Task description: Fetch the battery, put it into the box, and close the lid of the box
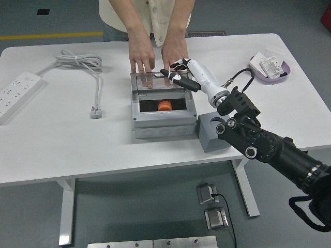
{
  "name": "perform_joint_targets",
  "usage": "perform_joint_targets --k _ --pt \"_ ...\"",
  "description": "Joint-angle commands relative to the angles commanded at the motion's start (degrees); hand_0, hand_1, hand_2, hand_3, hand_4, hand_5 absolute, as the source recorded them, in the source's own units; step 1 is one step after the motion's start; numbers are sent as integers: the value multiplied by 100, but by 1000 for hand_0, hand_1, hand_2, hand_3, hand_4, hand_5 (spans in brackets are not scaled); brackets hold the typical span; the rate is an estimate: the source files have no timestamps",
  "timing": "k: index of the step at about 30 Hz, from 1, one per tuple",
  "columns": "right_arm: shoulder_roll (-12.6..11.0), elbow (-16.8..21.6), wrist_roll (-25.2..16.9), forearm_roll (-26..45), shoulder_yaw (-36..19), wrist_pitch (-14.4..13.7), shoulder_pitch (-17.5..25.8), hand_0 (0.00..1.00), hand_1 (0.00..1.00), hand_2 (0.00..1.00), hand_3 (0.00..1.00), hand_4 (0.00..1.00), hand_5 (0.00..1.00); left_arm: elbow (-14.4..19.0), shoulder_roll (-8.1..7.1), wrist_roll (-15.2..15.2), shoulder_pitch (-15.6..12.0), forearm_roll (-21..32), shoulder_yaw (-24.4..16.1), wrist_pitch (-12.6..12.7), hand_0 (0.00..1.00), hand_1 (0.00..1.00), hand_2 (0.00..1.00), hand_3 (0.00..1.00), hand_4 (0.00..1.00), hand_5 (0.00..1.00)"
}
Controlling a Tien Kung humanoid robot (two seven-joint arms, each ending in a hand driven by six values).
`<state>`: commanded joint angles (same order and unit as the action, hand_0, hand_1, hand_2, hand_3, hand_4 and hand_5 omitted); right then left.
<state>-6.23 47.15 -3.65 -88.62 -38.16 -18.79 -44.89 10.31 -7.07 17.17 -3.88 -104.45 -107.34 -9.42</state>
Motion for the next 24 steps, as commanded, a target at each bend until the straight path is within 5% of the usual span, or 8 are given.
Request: perform_joint_targets --k 12,24 --pt "-321 945 449 -386 301 -59 189 854 742 715 707 998 998 0 7 -9 -23 38 1 21 602 671 686 729 696 468" --pt "-491 1324 642 -474 474 -54 340 819 730 715 711 998 998 0 29 -10 -31 62 -4 28 602 672 686 729 695 469"
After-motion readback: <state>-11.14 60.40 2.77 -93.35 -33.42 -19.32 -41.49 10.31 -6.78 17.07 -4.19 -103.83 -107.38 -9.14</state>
